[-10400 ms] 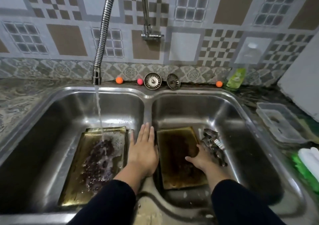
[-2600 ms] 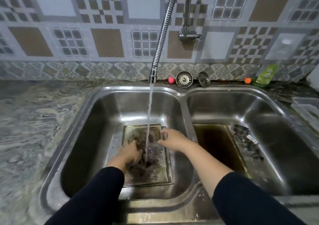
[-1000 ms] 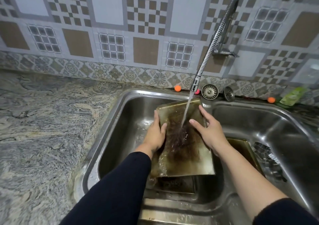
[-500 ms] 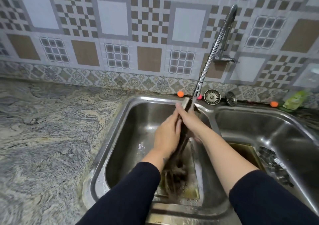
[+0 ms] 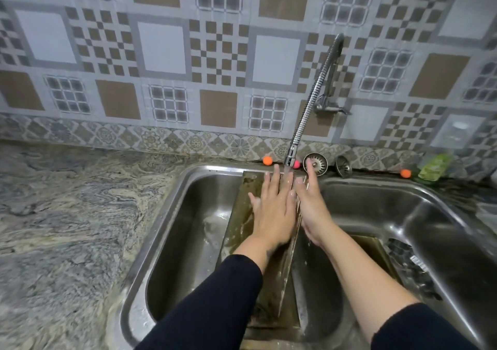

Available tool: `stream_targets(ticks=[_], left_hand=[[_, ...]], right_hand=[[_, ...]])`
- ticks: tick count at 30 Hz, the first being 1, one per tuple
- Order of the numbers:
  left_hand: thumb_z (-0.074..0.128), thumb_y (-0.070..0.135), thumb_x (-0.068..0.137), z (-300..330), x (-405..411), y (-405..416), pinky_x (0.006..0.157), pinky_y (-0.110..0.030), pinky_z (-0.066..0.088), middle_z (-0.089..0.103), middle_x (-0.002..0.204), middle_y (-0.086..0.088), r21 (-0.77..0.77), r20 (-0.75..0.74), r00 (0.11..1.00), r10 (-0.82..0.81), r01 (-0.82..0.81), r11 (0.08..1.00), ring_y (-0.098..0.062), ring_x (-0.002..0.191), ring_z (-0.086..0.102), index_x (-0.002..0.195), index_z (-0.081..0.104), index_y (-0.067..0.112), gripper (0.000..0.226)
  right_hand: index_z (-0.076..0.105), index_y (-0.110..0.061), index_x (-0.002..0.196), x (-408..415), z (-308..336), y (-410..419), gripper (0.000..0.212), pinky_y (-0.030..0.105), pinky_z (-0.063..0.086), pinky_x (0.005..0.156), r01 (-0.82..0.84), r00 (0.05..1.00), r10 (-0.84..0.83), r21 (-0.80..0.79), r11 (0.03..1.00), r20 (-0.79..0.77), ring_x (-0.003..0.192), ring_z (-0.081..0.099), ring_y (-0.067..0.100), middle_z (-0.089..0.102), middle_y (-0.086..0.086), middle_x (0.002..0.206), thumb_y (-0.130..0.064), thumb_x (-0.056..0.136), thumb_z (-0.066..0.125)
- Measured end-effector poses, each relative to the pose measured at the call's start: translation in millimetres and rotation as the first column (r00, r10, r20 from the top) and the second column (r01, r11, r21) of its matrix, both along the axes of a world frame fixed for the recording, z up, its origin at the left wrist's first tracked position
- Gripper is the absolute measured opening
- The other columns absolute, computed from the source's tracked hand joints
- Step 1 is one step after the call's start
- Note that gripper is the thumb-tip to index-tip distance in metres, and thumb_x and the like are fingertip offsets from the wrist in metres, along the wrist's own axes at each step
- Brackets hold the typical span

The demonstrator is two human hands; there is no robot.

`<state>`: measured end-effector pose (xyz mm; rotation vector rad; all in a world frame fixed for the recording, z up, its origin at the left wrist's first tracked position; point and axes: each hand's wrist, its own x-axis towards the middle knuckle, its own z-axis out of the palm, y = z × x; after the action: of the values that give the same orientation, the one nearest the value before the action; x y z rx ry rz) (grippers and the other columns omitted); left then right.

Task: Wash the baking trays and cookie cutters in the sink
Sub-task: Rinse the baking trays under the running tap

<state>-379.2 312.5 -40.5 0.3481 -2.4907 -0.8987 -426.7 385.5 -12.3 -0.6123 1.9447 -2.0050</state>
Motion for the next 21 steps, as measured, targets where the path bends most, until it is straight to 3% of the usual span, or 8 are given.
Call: stream_targets(ticks=[2, 5, 7, 9, 11, 14, 21], left_hand=[[0.014, 0.04, 0.104, 5.5, -9.3, -12.3, 0.114, -0.057, -0.009, -0.01, 0.16, 0.014, 0.016, -0.002, 0.998, 0.06, -0.06, 0.998, -0.009, 0.147, -0.013, 0.152, 0.007, 0.038, 0.049], [0.011, 0.043, 0.103, 4.6, -15.2, -38.1, 0.116, -0.057, -0.004, -0.009, 0.161, 0.01, 0.112, 0.098, 0.977, 0.188, -0.199, 0.974, -0.014, 0.148, -0.009, 0.153, -0.001, 0.034, 0.052], [0.014, 0.044, 0.103, -1.9, -11.6, -55.5, 0.118, -0.054, 0.002, -0.001, 0.162, 0.007, 0.27, 0.179, 0.966, 0.189, -0.233, 0.934, -0.018, 0.149, 0.001, 0.154, -0.002, 0.029, 0.056], [0.018, 0.043, 0.103, -12.2, -6.2, -68.1, 0.119, -0.042, 0.012, 0.012, 0.162, 0.002, 0.38, 0.198, 0.97, 0.144, -0.212, 0.901, -0.021, 0.148, 0.014, 0.155, 0.002, 0.025, 0.057], [0.018, 0.045, 0.103, -19.9, -0.7, -71.7, 0.117, -0.035, 0.016, 0.016, 0.161, 0.0, 0.345, 0.214, 0.969, 0.122, -0.192, 0.919, -0.021, 0.147, 0.018, 0.155, 0.004, 0.023, 0.058], [0.015, 0.044, 0.103, -23.8, 2.8, -66.0, 0.119, -0.035, 0.013, 0.014, 0.161, -0.001, 0.248, 0.235, 0.964, 0.121, -0.18, 0.952, -0.019, 0.148, 0.014, 0.155, 0.006, 0.019, 0.058], [0.015, 0.048, 0.102, -24.4, 12.0, -42.9, 0.121, -0.047, 0.005, -0.002, 0.163, 0.001, 0.086, 0.27, 0.962, 0.041, -0.067, 0.994, -0.018, 0.149, -0.002, 0.154, 0.004, 0.028, 0.057]], right_hand=[[0.013, -0.06, 0.14, 2.8, 2.0, 2.8, 0.052, 0.037, 0.021, 0.116, -0.019, 1.0, 0.019, 0.001, 1.0, -0.021, 0.137, 0.022, 0.003, 0.022, -0.017, 0.153, -0.032, 0.102, 0.037], [0.007, -0.048, 0.147, 2.3, 8.7, 8.5, 0.058, 0.03, 0.016, 0.111, -0.018, 1.0, 0.018, -0.053, 0.998, -0.008, 0.137, 0.013, 0.001, 0.014, -0.022, 0.151, -0.027, 0.102, 0.038], [0.009, -0.053, 0.145, -3.6, 11.7, 14.0, 0.06, 0.038, 0.017, 0.115, 0.003, 0.998, 0.005, -0.129, 0.992, 0.058, 0.143, 0.016, 0.008, 0.012, -0.017, 0.156, -0.026, 0.102, 0.039], [0.014, -0.062, 0.139, -12.5, 14.5, 19.1, 0.06, 0.051, 0.018, 0.116, 0.028, 0.995, -0.01, -0.197, 0.98, 0.095, 0.144, 0.019, 0.014, 0.01, -0.012, 0.159, -0.026, 0.101, 0.042], [0.022, -0.069, 0.13, -22.4, 16.6, 22.8, 0.056, 0.061, 0.017, 0.114, 0.063, 0.992, -0.033, -0.243, 0.968, 0.123, 0.145, 0.021, 0.018, 0.01, -0.009, 0.16, -0.026, 0.1, 0.043], [0.025, -0.07, 0.126, -33.1, 23.1, 24.9, 0.057, 0.065, 0.015, 0.112, 0.118, 0.988, -0.082, -0.291, 0.949, 0.131, 0.146, 0.015, 0.021, 0.004, -0.006, 0.161, -0.024, 0.099, 0.044], [0.005, -0.062, 0.139, -36.9, 36.2, 24.6, 0.065, 0.061, 0.019, 0.112, 0.255, 0.958, -0.212, -0.241, 0.937, 0.191, 0.147, 0.012, 0.023, 0.002, -0.008, 0.161, -0.022, 0.102, 0.039]])
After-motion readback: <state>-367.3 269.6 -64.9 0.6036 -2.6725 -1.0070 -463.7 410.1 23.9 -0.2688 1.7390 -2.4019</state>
